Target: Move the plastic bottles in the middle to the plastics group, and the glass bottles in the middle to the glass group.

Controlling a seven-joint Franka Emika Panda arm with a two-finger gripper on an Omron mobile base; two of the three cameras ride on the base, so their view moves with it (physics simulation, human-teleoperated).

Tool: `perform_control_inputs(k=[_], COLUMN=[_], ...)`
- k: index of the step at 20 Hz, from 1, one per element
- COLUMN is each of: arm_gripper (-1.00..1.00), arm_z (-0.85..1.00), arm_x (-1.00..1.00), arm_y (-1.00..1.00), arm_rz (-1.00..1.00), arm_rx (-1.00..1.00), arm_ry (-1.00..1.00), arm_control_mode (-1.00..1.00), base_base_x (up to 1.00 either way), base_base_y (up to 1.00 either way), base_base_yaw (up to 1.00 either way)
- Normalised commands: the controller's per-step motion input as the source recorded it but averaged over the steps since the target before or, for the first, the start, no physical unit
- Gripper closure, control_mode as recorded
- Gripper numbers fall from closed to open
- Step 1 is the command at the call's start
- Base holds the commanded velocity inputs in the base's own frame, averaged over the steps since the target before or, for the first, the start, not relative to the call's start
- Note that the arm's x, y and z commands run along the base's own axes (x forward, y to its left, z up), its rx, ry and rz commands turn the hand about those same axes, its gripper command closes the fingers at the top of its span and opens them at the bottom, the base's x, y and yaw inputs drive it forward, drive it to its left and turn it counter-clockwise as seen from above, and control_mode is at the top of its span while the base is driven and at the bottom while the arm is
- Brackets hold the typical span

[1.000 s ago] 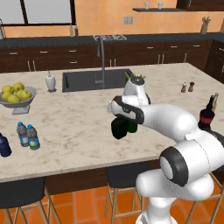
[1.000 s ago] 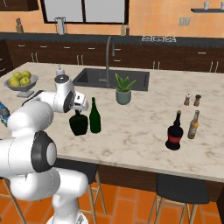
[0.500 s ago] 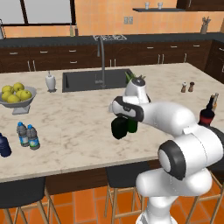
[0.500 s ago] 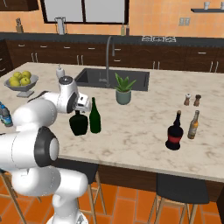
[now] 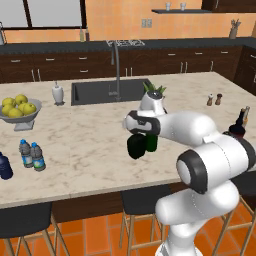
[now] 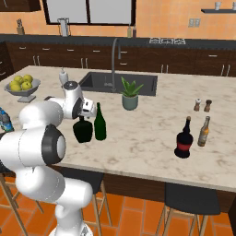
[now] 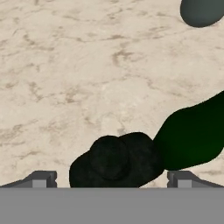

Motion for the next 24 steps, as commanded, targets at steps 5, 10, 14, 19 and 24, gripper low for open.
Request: perform_control_inputs(k=[5,10,14,19,24], arm_gripper=[-1.0,-1.0,-1.0,-1.0,-1.0], arm_z=[-0.1,-0.07,-0.11,-0.07,0.0], arm_x=[0.07,0.04,0.01,0.02,0.07], arm_y=[0.07,0.0,0.0,0.0,-0.03], arm_rz=[0.0,0.0,0.0,0.0,0.0], arm_rx=[0.0,0.0,0.0,0.0,0.0], arm_ry=[0.0,0.0,0.0,0.0,0.0], arm_control_mode=[-1.0,-1.0,-1.0,-1.0,-1.0], base_base_x=[0.0,0.0,0.0,0.0,0.0], base_base_y=[0.0,0.0,0.0,0.0,0.0], base_base_yaw=[0.0,0.0,0.0,0.0,0.0])
